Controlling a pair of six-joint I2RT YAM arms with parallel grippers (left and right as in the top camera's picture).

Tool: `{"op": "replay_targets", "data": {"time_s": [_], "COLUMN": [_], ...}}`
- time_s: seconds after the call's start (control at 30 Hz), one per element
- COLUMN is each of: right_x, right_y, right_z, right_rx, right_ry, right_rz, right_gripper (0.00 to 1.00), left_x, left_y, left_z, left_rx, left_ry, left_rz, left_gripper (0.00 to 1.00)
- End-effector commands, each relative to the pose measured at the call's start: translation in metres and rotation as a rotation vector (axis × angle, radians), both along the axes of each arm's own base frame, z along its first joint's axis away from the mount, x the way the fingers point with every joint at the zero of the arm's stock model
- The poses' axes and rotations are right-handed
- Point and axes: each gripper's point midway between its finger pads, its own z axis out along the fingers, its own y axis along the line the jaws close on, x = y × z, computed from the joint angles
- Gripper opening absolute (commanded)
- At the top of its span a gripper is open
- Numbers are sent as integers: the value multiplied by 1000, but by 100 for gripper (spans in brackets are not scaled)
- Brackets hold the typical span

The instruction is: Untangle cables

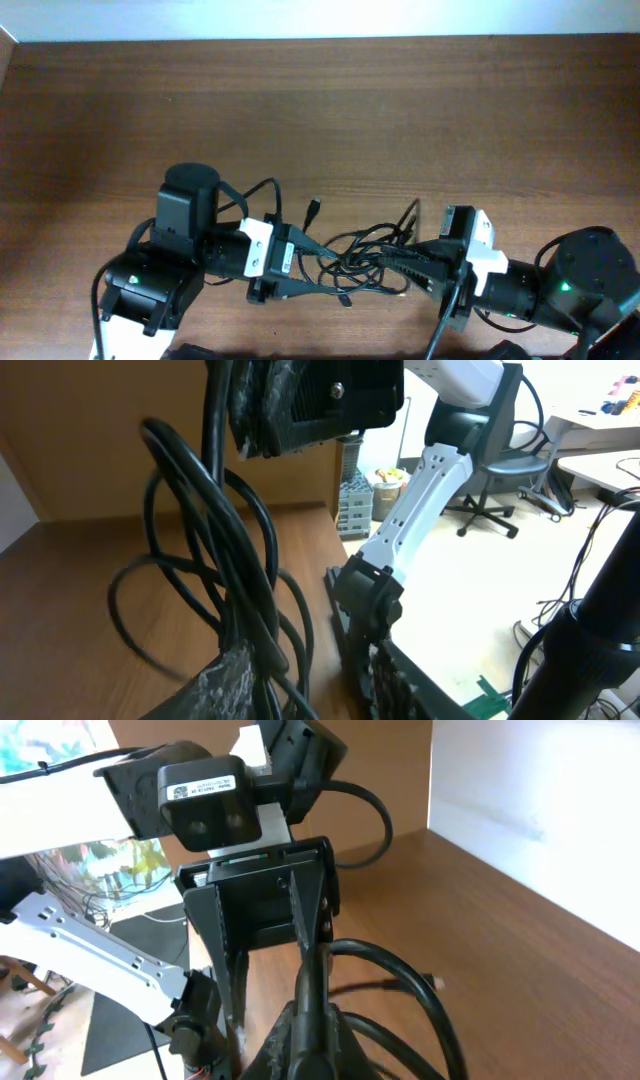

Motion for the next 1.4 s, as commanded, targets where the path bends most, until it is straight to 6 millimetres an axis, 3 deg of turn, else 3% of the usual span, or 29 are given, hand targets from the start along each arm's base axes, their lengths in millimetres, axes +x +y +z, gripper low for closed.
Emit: {"op": "replay_targets", "data": {"time_s": [0.0, 0.13, 0.27, 0.33, 0.37, 0.43, 0.57, 0.63, 0.73, 0.83, 0.93, 1.2, 1.33, 1.37], "right_x": [-8, -14, -15, -14, -14, -15, -13, -10, -12, -12, -12, 16, 23, 23], "right_y": [-1, 1, 1, 1, 1, 3, 10, 11, 12, 12, 12, 0, -8, -8], "right_z": [11, 12, 12, 12, 12, 11, 7, 5, 5, 5, 5, -17, -30, -32], "right_rx": [23, 30, 32, 32, 32, 31, 25, 20, 23, 23, 22, -62, -109, -115], "right_ry": [-37, -36, -36, -36, -36, -28, -4, 5, 6, 7, 7, 54, 87, 95], "right_rz": [33, 65, 72, 71, 71, 90, 120, 120, 136, 136, 133, -57, -122, -122], "right_gripper": [4, 4, 4, 4, 4, 4, 4, 4, 4, 4, 4, 4, 5, 46], "left_x": [-5, -5, -4, -4, -4, -4, -4, -3, -3, -1, 17, 74, 74, 74], "left_y": [0, 0, 0, 0, 0, 0, -1, -1, -1, -1, -1, 17, 17, 16], "left_z": [5, 5, 5, 5, 6, 6, 6, 6, 7, 6, -7, -42, -42, -42], "left_rx": [-16, -16, -17, -18, -19, -21, -20, -22, -26, -20, 61, 275, 274, 273], "left_ry": [-20, -20, -23, -26, -28, -34, -34, -40, -52, -53, -36, 118, 118, 118], "left_rz": [-21, -21, -21, -21, -21, -21, -21, -20, -21, -12, 96, 486, 484, 481], "left_gripper": [39, 49, 50, 33, 30, 41, 50, 39, 2, 0, 0, 0, 0, 0]}}
